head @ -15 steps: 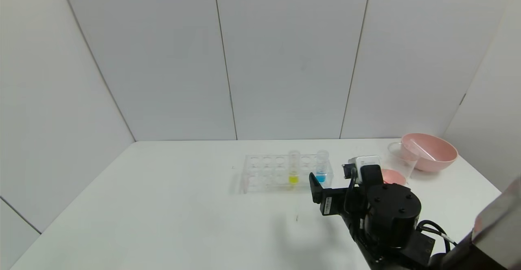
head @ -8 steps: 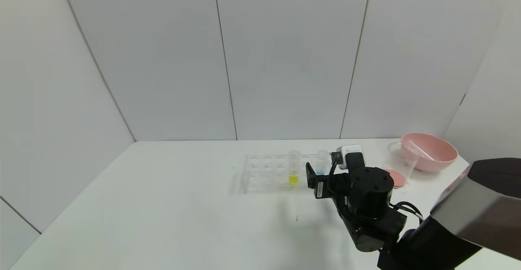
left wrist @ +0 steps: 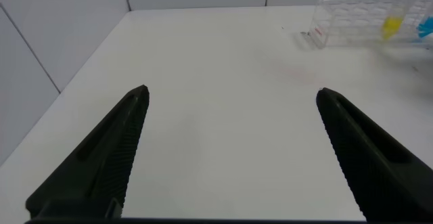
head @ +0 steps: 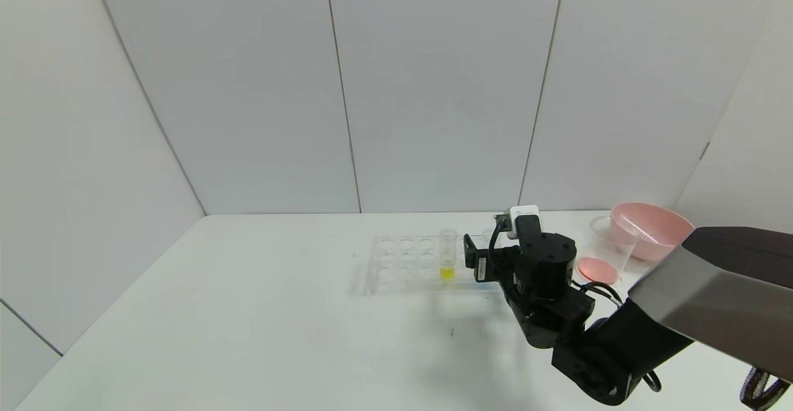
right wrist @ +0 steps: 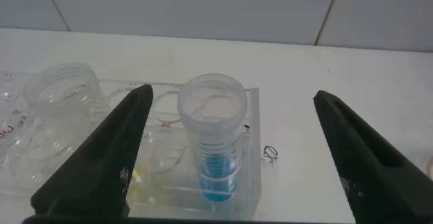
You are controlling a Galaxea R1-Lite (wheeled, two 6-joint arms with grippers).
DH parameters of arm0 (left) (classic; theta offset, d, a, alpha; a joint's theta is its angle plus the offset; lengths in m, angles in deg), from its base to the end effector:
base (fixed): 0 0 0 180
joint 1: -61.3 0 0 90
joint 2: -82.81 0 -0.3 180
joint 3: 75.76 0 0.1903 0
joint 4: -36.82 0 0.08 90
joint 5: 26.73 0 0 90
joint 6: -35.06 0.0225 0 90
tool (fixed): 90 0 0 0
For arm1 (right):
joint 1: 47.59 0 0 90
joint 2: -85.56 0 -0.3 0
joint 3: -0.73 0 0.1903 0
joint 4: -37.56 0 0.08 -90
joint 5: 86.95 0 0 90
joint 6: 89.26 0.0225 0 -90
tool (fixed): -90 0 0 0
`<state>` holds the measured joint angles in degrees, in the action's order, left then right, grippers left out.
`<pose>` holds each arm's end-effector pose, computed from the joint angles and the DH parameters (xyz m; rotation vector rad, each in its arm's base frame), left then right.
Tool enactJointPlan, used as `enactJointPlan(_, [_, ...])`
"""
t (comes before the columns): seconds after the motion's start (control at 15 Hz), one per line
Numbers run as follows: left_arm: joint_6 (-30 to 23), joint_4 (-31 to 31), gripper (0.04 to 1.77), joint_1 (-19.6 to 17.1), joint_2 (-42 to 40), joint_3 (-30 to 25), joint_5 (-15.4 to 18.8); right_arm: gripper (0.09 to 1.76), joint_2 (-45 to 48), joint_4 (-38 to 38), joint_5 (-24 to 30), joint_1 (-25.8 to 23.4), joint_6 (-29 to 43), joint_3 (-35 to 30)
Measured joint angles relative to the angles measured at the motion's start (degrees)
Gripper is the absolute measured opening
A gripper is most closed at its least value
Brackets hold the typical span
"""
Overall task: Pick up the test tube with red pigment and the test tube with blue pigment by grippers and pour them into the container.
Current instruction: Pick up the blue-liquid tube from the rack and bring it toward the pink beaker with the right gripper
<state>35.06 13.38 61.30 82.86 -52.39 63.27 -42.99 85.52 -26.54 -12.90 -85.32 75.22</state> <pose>-0.0227 0.0000 0.0754 0.0000 0.0021 0.0000 0.3333 0.2172 0.0700 0.0120 0.0932 0.0858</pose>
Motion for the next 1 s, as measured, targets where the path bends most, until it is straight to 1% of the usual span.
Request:
enactJointPlan(0.2, [0.0,0.0,1.76,0.0,0.0,0.0,0.0,1.7,-0.1,0.2,0.0,-0.1,0.0,-0.1])
enactJointPlan(0.4, [0.0,0.0,1.76,0.0,0.0,0.0,0.0,1.19,-0.1,0.4,0.1,-0.1,0.1,-0.6])
enactJointPlan(0.53, [0.0,0.0,1.76,0.0,0.0,0.0,0.0,0.95,0.0,0.4,0.0,-0.1,0.1,-0.7])
enactJointPlan(0.67, [0.0,0.0,1.76,0.0,0.0,0.0,0.0,0.75,0.0,0.4,0.0,0.0,0.1,-0.8])
enactJointPlan(0.73, [0.0,0.0,1.76,0.0,0.0,0.0,0.0,0.49,0.0,0.4,0.1,0.0,0.1,-0.8])
enactJointPlan(1.0, [0.0,0.0,1.76,0.0,0.0,0.0,0.0,0.49,0.9,0.1,0.1,0.2,0.0,-1.1])
